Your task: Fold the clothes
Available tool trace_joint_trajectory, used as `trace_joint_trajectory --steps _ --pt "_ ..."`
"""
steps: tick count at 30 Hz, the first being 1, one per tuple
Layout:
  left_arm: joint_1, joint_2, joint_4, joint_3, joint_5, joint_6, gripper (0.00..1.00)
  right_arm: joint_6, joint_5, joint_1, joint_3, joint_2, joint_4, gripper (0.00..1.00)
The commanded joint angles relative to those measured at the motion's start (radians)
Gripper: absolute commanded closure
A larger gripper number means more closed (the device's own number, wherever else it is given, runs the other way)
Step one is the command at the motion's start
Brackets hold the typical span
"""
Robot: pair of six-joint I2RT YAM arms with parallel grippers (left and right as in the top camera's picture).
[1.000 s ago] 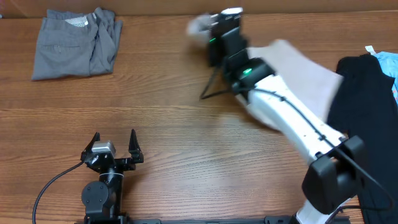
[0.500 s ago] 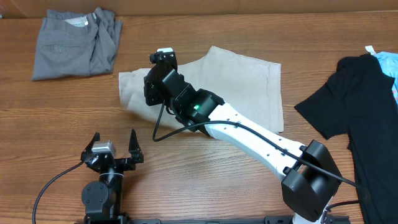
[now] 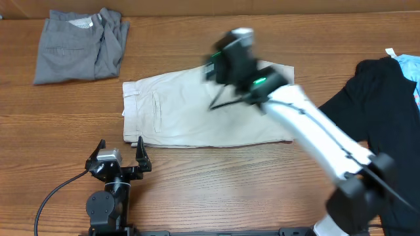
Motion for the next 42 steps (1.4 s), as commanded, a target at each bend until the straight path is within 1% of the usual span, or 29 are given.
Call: trace_joint_trajectory --steps 1,4,8,14,20,26,28,31,35,38,42 --pt "-0.004 -0.01 0.0 -0.004 0.008 0.019 0.0 -0.003 0.033 -0.153 0.018 -0.054 -0.084 0.0" --pt "-0.004 -0.01 0.0 -0.004 0.007 0.019 0.0 -0.003 0.033 -0.275 0.017 -0.047 -0.152 0.0" --pt "-0.004 -0.01 0.0 -0.004 0.007 0.019 0.0 -0.003 0.007 -0.41 0.017 -0.043 -0.201 0.0" --pt "-0.004 -0.01 0.0 -0.004 0.007 0.019 0.0 -0.002 -0.055 -0.533 0.017 -0.043 -0.201 0.0" --pt "-0.004 -0.01 0.0 -0.004 0.007 0.019 0.0 -0.003 -0.054 -0.575 0.017 -0.043 -0.201 0.0" --pt "-0.004 -0.01 0.0 -0.004 0.006 0.019 0.0 -0.003 -0.054 -0.575 0.017 -0.043 -0.201 0.0" --pt "-0.003 -0.01 0.002 -0.004 -0.019 0.016 0.0 -0.003 -0.054 -0.575 0.017 -0.043 -0.201 0.0" --pt "-0.007 -0.01 0.0 -0.003 0.019 -0.031 0.0 -0.003 -0.054 -0.575 0.017 -0.043 -0.202 0.0" --pt "-0.007 -0.01 0.063 -0.003 0.056 -0.139 0.0 -0.003 -0.054 -0.575 0.017 -0.043 -0.201 0.0" --pt "-0.007 -0.01 0.166 -0.003 0.13 -0.143 0.0 -0.003 -0.054 -0.575 0.017 -0.043 -0.201 0.0" --pt "-0.007 -0.01 0.374 -0.002 0.133 -0.143 0.0 -0.003 -0.054 -0.575 0.017 -0.043 -0.201 0.0"
